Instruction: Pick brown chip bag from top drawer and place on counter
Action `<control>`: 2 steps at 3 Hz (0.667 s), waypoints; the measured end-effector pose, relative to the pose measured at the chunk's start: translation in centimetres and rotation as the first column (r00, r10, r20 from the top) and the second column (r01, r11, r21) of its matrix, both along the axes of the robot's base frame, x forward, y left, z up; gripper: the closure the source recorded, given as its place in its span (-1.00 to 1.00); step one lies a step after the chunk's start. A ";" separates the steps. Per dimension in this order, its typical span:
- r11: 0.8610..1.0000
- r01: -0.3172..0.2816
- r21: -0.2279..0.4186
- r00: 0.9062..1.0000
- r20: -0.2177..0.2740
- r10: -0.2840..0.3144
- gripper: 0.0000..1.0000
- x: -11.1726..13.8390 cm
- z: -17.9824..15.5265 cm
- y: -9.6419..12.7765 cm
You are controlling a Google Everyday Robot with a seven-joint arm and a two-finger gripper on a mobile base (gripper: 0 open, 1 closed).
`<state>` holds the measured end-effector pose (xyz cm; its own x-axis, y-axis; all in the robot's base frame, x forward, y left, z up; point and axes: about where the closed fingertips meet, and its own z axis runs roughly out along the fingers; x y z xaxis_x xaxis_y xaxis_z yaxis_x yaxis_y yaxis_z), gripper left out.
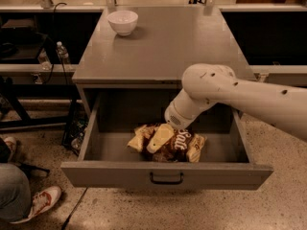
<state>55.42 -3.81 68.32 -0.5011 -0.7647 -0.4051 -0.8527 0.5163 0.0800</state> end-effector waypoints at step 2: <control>0.999 0.003 0.052 0.999 -0.047 0.000 -0.46 -0.5 -3.4 2.8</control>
Offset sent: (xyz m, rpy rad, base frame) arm -0.0068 0.0362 -0.0448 0.0696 0.0633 -0.0051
